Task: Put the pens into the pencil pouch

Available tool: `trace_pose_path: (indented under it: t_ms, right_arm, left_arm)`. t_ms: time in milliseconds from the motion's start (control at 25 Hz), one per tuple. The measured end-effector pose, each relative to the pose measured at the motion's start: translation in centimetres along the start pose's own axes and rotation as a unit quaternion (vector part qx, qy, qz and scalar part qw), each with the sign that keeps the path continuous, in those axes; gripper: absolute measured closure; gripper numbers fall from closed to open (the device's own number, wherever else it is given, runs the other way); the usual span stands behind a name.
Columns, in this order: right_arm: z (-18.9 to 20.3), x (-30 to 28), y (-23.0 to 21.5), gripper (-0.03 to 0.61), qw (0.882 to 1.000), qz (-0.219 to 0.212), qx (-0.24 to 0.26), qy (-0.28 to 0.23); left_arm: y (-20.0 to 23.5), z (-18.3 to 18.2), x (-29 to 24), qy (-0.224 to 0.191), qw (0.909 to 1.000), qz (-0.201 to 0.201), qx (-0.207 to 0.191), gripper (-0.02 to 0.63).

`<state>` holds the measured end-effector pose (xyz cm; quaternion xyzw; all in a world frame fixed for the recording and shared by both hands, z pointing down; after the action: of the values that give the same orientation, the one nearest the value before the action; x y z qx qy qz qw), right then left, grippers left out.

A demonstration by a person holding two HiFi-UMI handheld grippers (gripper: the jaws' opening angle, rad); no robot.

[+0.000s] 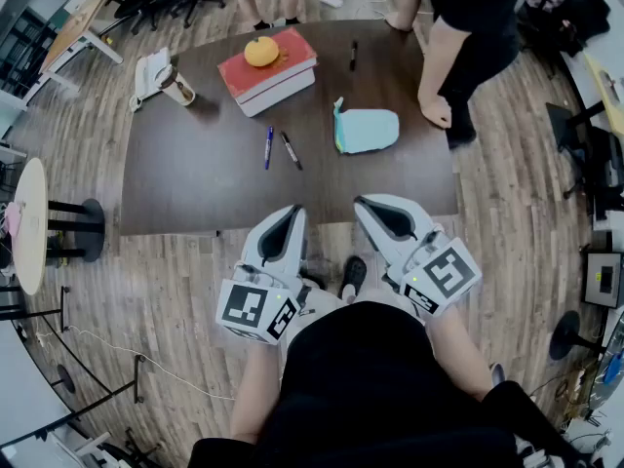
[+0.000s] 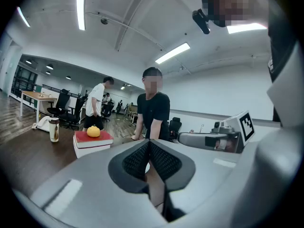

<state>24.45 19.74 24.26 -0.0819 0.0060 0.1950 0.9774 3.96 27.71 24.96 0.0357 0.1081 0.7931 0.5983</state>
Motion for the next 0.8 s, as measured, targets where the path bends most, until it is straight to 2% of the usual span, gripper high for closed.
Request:
trace_pose_path:
  t_ms: [280, 800]
  right_arm:
    - [0.5, -0.1, -0.1, 0.574, 1.000, 0.002, 0.014, 0.010]
    - [2.0, 0.1, -0.6, 0.574, 0.999, -0.001, 0.010, 0.039]
  left_arm:
    - [-0.1, 0.7, -0.2, 0.005, 1.0000, -0.002, 0.001, 0.615]
    - [-0.4, 1.7, 0.4, 0.011, 0.9996, -0.020, 0.014, 0.615]
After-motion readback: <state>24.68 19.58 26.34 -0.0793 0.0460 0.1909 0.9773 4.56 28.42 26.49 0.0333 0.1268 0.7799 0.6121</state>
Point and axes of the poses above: the fingertips, and each gripper's own axes: x backward along the fingers, y to its left, z out of its underside, the point moved 10 cm from there along x, backward along the fingers, and after that the axes turned 4 degrees about -y, right-handed, at the moved point
